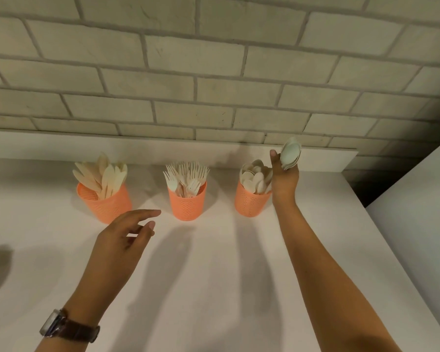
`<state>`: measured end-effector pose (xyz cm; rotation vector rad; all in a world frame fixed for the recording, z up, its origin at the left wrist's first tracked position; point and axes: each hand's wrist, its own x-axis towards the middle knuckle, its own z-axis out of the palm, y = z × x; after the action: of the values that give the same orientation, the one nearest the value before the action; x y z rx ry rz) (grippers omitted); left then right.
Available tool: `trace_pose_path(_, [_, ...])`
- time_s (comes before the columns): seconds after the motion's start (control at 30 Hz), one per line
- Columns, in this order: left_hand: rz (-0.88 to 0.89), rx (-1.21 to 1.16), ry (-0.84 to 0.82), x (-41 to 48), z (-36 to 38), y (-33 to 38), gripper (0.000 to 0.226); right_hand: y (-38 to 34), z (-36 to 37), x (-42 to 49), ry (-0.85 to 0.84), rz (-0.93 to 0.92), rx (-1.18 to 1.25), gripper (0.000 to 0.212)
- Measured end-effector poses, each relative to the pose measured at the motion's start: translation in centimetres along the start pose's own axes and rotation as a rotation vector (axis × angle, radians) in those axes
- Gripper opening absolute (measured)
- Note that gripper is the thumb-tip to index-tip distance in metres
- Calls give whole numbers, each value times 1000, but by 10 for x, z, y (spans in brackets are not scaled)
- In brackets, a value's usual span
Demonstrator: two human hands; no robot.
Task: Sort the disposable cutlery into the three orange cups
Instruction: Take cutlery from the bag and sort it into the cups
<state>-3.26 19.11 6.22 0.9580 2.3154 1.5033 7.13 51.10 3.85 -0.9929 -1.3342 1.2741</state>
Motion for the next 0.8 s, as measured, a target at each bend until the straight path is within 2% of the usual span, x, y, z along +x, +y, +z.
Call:
trace_pose_path(0.07, [2,2,-7,0,2,0,30,14,-4,-4,-36,-9,-35,40])
trace_pose_path(0.17, [2,1,-20,0,4,0,32,33,-10,1,-118,-79,-228,60])
trace_pose_path(0.3, [7,-15,-21,1,3,1,42,1,-9,-11,-221,-71,-246,75])
trace_pose_path(0.47, [11,-25,-27,2,4,5,29,-6,-18,-12,-296,-43,-235,98])
trace_pose_path(0.6, [17,-50,-25,-4,-2,9,25,-20,-22,-23,-276,-42,-367,122])
trace_pose_path(0.67, [18,-63,-18,-9,-9,8,26,-31,-23,-37,-227,-132,-490,119])
trace_pose_path(0.8, [-17,-106,1,-21,-31,1,27,-50,-17,-96,-193,-449,-622,83])
